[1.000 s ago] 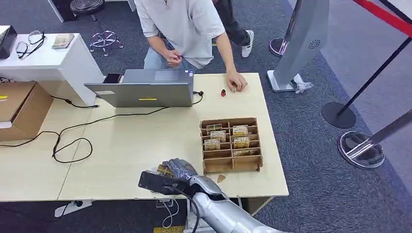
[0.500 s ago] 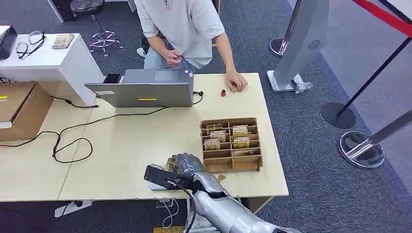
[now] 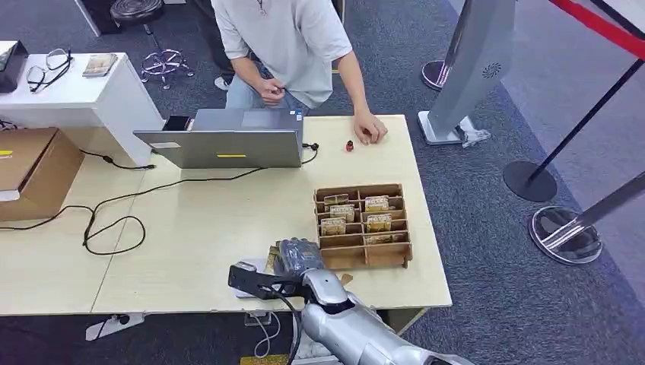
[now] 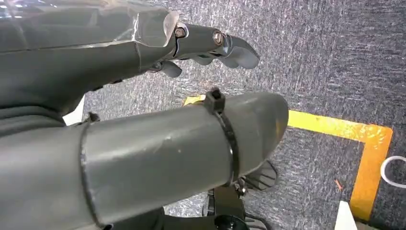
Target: Pass the card to the sensor for recognition and then transmit it.
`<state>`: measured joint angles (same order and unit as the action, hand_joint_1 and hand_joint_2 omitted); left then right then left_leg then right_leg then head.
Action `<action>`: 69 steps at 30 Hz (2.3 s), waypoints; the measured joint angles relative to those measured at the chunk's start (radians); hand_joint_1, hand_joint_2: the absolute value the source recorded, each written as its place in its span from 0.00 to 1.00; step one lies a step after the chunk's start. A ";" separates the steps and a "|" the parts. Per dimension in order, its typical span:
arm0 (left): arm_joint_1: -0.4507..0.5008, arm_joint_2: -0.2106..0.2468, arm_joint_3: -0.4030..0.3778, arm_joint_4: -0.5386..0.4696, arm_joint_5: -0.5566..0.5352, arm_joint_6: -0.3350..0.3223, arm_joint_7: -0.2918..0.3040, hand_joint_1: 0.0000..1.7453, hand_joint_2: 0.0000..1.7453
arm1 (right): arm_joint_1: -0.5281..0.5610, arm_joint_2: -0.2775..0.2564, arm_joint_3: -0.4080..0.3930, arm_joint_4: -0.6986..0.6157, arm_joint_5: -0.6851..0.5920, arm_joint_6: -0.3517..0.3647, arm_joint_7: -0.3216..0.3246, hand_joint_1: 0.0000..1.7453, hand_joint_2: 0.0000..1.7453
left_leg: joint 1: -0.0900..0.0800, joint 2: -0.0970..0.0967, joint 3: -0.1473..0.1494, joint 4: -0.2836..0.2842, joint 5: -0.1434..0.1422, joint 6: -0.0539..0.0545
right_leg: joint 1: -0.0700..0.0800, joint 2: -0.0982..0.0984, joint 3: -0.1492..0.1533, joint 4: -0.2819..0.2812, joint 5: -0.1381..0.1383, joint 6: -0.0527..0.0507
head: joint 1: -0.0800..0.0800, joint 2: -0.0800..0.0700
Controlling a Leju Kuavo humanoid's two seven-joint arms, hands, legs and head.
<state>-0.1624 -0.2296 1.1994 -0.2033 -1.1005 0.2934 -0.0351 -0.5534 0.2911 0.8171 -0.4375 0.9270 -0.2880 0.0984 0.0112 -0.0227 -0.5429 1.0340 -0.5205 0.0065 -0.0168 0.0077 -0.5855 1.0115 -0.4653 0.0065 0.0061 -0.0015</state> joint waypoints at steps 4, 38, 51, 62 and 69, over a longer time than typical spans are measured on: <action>0.001 0.002 0.000 0.000 0.003 -0.001 -0.004 0.00 0.00 | 0.000 0.001 0.000 0.001 -0.003 0.012 -0.012 1.00 1.00 | 0.000 0.000 0.000 0.000 0.000 0.000 | 0.000 0.000 0.000 0.000 0.000 0.000 | 0.000 0.000; 0.006 0.014 0.000 0.000 0.031 -0.006 -0.017 0.00 0.00 | 0.051 -0.105 -0.209 -0.461 -0.458 0.304 -0.333 1.00 1.00 | 0.000 0.001 -0.001 0.000 0.000 0.000 | 0.000 0.001 -0.001 0.000 0.000 0.000 | 0.000 0.000; 0.002 0.007 -0.036 0.000 -0.006 0.016 -0.060 0.00 0.00 | -0.100 -0.183 -0.260 -0.622 0.367 -0.366 -0.145 1.00 1.00 | 0.000 0.001 -0.001 0.000 0.000 0.000 | 0.000 0.001 -0.001 0.000 0.001 0.000 | 0.000 0.000; 0.006 0.002 -0.052 0.000 0.029 0.013 -0.027 0.00 0.00 | -0.308 -0.166 -0.349 -0.345 0.634 -0.403 -0.095 1.00 1.00 | 0.000 0.001 -0.001 0.000 0.001 0.001 | 0.000 0.001 -0.001 0.000 0.001 0.000 | 0.000 0.000; 0.025 0.013 -0.051 0.000 0.059 0.012 -0.048 0.00 0.00 | -0.378 -0.095 -0.337 -0.147 0.625 -0.401 -0.114 0.00 1.00 | 0.000 0.000 -0.002 0.000 0.001 0.001 | 0.000 0.000 -0.001 0.000 0.001 0.000 | 0.000 0.000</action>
<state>-0.1378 -0.2171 1.1479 -0.2033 -1.0418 0.3056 -0.0835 -0.9310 0.1964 0.4799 -0.5849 1.5519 -0.6890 -0.0160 0.0116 -0.0228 -0.5445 1.0341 -0.5199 0.0070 -0.0163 0.0080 -0.5868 1.0117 -0.4644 0.0063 0.0065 -0.0015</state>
